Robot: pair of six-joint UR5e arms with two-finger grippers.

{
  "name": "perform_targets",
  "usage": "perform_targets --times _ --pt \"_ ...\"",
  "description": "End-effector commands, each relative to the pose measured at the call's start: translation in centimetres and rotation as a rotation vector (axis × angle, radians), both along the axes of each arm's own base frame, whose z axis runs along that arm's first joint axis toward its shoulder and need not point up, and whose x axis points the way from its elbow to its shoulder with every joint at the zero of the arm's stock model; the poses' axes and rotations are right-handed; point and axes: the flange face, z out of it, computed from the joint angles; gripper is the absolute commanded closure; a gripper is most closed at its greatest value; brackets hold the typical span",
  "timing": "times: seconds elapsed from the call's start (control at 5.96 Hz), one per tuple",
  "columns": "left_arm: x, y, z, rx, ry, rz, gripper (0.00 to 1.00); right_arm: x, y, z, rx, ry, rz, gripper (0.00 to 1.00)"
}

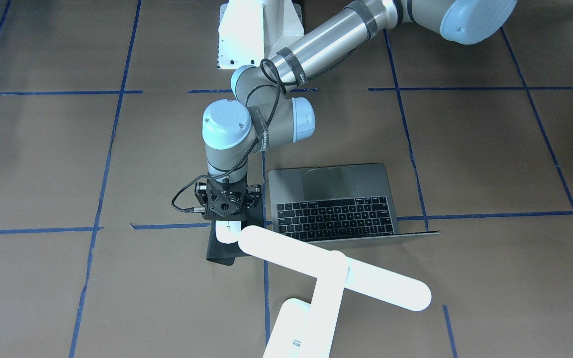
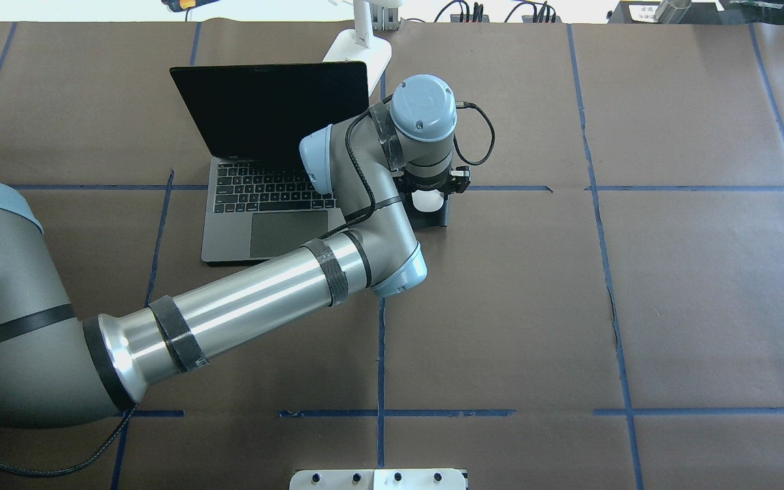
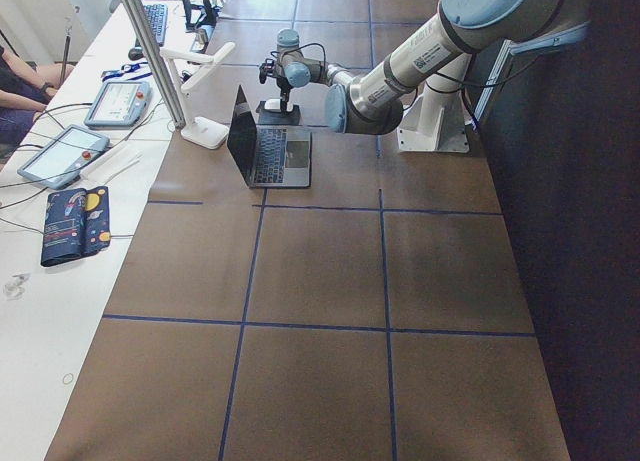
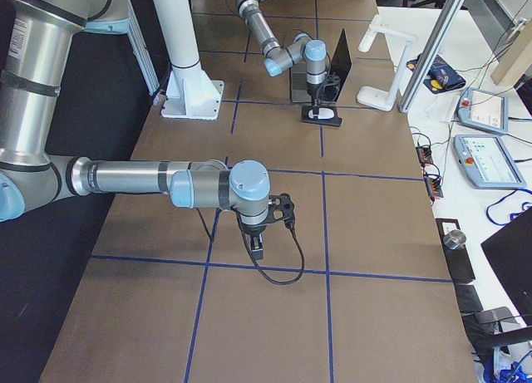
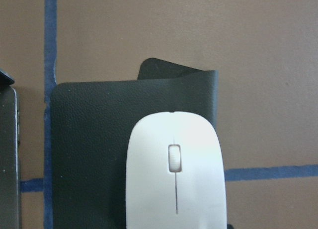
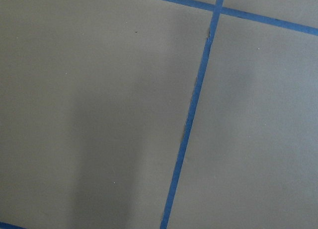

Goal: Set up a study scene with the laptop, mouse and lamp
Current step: 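Carry the white mouse with the left gripper over the mouse pad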

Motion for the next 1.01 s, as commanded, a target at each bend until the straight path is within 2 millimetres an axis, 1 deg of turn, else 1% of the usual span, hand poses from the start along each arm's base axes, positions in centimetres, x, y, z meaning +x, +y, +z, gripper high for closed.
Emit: perform_targets --times 0.0,0.17,0.34,0.5,0.67,0.84 --pt "0.1 0.1 -1.2 -0.006 0.026 0.017 0.53 0.0 -0.3 -0.2 0.006 0.001 0.001 0.00" --pt "0.1 0.1 -1.2 -0.002 0.026 0.019 0.01 0.0 -0.3 -0.2 0.006 0.001 0.001 0.00" --pt "-0.1 -0.1 -1.2 -0.006 0.028 0.015 0.00 0.0 -0.3 -0.2 0.006 0.003 0.001 0.00" --pt "-1.5 -0.8 -2.3 -0.007 0.055 0.017 0.00 0.0 -0.3 -0.2 0.006 0.003 0.001 0.00" --pt "-2.9 -0.1 -3.0 -0.041 0.103 0.072 0.00 0.0 -0.3 -0.2 0.004 0.001 0.003 0.00" --pt "-5.7 2.2 -1.7 -0.058 0.122 0.071 0.00 0.0 -0.2 -0.1 -0.003 0.001 0.007 0.00"
